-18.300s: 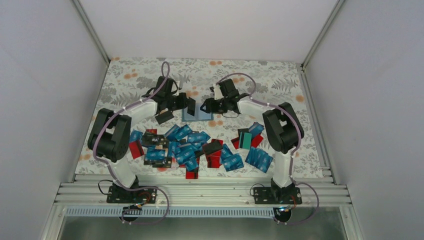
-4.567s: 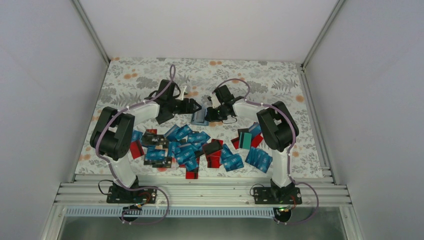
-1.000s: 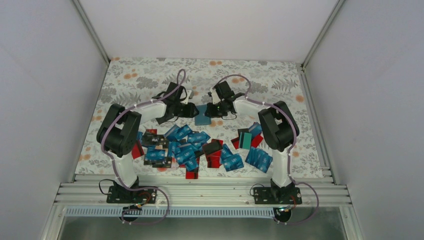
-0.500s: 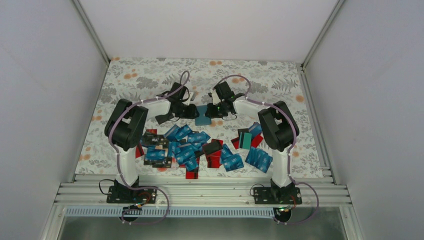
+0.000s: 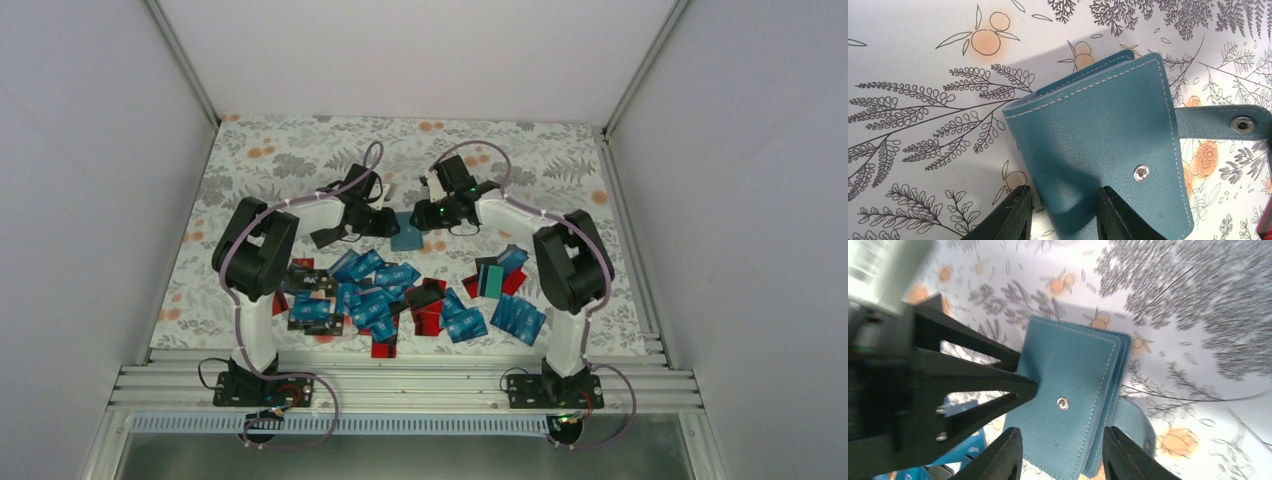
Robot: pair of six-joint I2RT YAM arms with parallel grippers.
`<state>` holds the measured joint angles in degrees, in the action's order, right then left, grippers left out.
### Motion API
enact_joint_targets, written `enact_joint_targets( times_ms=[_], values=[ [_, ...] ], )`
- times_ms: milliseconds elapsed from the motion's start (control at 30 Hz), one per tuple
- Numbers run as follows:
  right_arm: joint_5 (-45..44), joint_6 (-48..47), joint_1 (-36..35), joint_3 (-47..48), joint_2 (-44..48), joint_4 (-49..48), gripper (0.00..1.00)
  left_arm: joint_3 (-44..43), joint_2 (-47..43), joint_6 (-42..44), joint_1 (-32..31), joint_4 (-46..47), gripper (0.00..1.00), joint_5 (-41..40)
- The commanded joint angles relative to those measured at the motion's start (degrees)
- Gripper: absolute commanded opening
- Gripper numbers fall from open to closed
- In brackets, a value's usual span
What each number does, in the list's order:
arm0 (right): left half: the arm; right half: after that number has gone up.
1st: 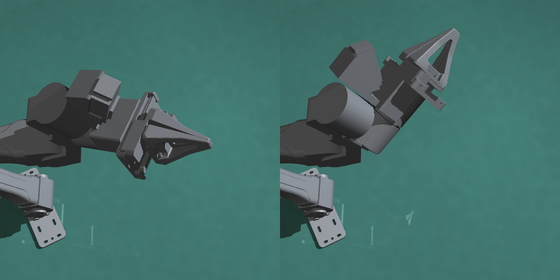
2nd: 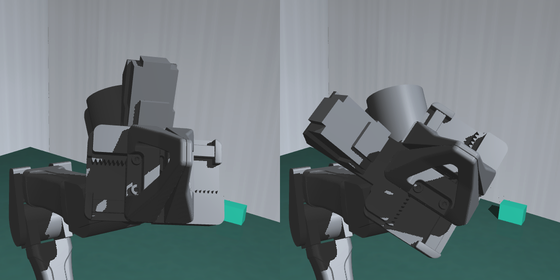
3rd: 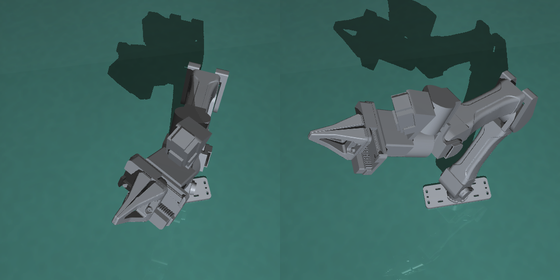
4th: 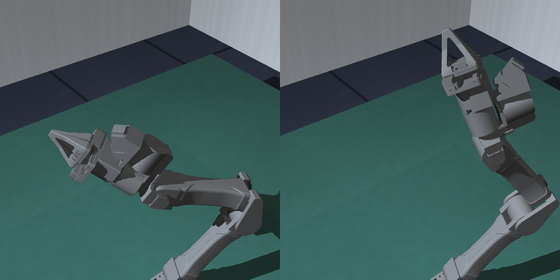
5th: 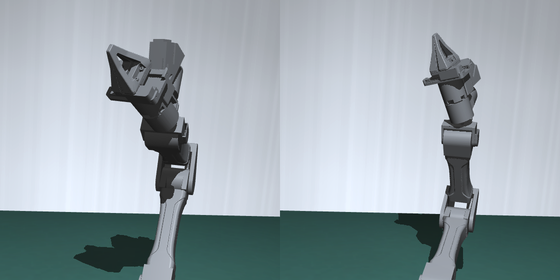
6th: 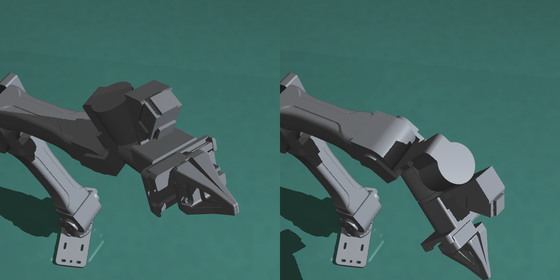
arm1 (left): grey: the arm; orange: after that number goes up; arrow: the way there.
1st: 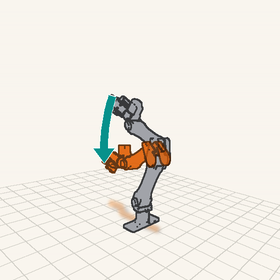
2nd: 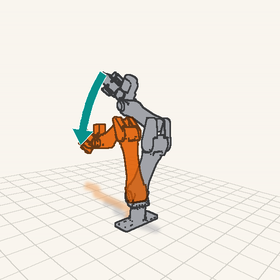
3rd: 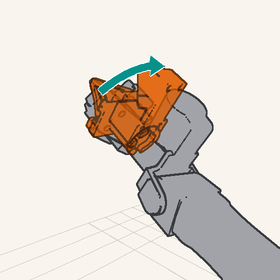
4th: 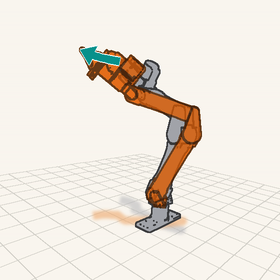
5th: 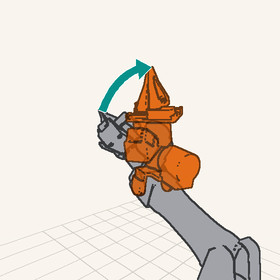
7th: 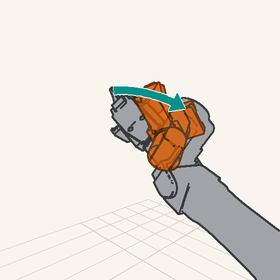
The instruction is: Put the credit cards into the card holder
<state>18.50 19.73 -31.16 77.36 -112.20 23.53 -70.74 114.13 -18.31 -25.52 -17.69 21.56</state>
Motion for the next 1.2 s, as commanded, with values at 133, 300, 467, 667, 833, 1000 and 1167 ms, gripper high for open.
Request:
enact_joint_targets(
  times_ms=[133,300,467,667,833,1000,1167],
  values=[
    [-13.4,-1.3,0.5,-1.6,9.0,4.5,0.45,-0.6,2.6,1.3,-0.8,-1.7,0.33,-1.7],
    [-16.4,-1.3,0.5,-3.1,9.2,5.0,0.43,-0.6,2.2,1.3,-1.0,-1.9,0.32,-1.9],
    [-14.0,-1.7,0.5,-3.6,7.4,4.0,0.38,-0.5,2.2,1.4,-1.1,-2.0,0.32,-2.0],
    [-11.5,-2.2,0.5,-3.7,5.1,2.8,0.32,-0.5,2.5,1.4,-1.0,-2.0,0.32,-1.7],
    [-10.6,-2.6,0.5,-3.5,4.1,2.5,0.28,-0.6,2.5,1.6,-1.1,-2.0,0.31,-1.7],
    [-10.6,-2.7,0.5,-3.5,3.2,2.5,0.23,-0.7,2.5,1.6,-1.0,-2.2,0.31,-1.6],
    [-10.7,-2.7,0.5,-3.5,3.1,2.4,0.17,-0.7,2.6,1.6,-1.0,-2.2,0.31,-1.6]
  ],
)
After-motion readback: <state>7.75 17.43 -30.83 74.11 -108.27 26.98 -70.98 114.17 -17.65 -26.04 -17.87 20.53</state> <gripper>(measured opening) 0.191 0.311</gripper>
